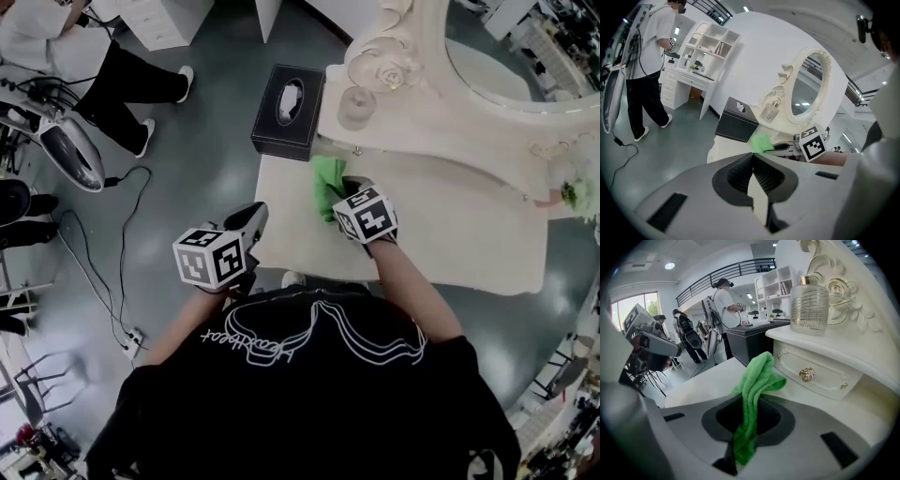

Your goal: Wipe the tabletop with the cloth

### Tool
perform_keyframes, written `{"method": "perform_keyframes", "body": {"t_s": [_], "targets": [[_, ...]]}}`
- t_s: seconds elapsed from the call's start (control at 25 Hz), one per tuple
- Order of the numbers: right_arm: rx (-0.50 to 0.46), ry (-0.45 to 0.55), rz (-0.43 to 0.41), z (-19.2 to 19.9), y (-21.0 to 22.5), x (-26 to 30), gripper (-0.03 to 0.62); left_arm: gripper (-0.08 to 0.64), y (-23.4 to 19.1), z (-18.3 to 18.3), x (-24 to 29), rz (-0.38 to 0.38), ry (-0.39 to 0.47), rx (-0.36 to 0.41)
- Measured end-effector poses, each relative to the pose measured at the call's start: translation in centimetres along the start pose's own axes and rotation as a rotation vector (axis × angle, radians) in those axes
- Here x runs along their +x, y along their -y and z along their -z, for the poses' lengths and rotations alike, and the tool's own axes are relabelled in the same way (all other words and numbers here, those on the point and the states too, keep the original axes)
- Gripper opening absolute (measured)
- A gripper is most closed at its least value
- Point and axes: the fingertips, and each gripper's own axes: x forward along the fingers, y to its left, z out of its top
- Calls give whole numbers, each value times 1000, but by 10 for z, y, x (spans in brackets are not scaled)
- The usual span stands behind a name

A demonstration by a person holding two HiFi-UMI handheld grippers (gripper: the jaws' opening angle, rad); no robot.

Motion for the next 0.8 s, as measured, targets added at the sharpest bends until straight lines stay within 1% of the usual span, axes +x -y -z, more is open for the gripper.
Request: {"method": "perform_keyframes", "body": {"t_s": [0.12,0.32,0.52,0.8], "targets": [[-14,-6,-3,2,7,-4,60,4,10,-3,1,-13,10,-10],[-9,-5,-7,9,22,-13,60,3,22,-5,5,-41,18,-36],[0,-4,-5,18,36,-25,60,3,38,-5,14,-43,17,-37],[7,-4,17,34,57,-41,60,3,61,-5,35,-24,11,-36]]}}
